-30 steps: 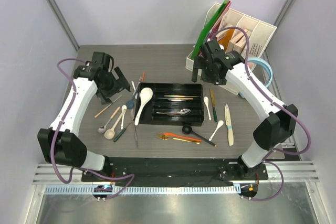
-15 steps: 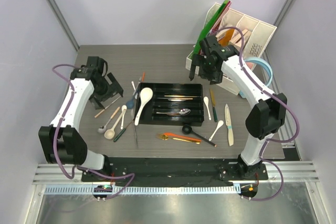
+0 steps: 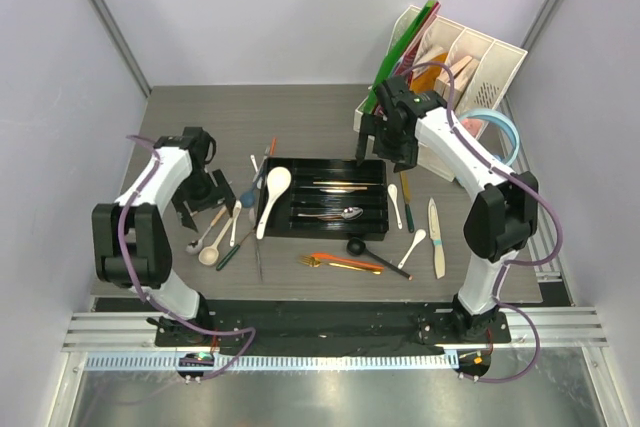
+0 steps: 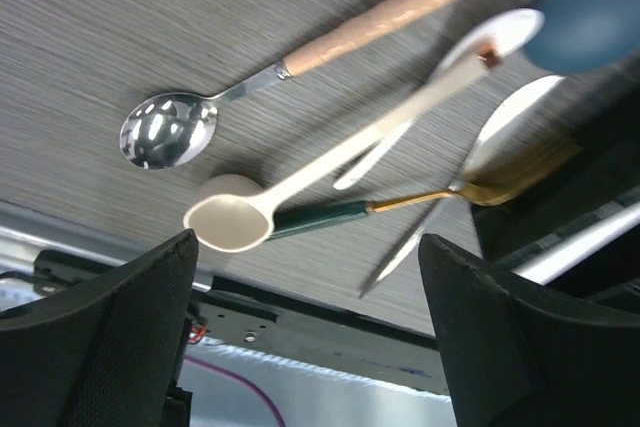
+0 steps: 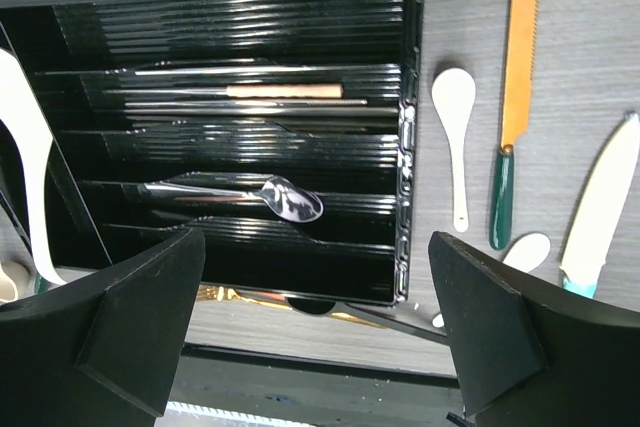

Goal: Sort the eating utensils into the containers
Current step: Pick up the spoon from the center of the board.

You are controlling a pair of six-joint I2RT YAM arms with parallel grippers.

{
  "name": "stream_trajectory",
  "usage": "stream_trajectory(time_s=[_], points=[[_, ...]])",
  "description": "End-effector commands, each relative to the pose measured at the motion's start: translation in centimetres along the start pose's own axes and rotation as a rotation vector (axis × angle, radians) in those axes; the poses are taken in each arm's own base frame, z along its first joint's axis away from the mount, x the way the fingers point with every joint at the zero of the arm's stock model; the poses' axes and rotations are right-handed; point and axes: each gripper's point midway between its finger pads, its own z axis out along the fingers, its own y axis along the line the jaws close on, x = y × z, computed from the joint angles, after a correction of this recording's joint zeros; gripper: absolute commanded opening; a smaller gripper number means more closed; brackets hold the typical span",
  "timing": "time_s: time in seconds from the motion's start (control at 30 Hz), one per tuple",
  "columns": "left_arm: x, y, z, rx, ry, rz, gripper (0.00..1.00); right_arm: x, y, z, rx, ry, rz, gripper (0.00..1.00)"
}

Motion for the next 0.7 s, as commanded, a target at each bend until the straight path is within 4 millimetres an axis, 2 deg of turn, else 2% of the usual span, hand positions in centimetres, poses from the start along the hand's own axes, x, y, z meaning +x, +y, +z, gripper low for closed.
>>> stream_trajectory(time_s=[0.0,0.23,0.47,0.67], points=[[0.8,1.5,1.0,-0.082,0.061,0.054,0.86,-1.2,1.5,-0.3,-0.052,-0.011,-0.026,1.00],[1.5,1.4,1.4,-0.051,0.087,0.104,0.81,-1.1,1.6,0.7,-0.046,0.020,-0.033,1.00],[3.2,2.4,3.9,-0.103,0.182,0.136,0.77,-1.1,1.4,0.7,-0.040,0.021,-0.028,1.00],[3.4,1.9,3.9,-0.054,0.174,0.160,0.75,-0.8,1.3,0.7,-0.036,0.028,-0.028,1.00]])
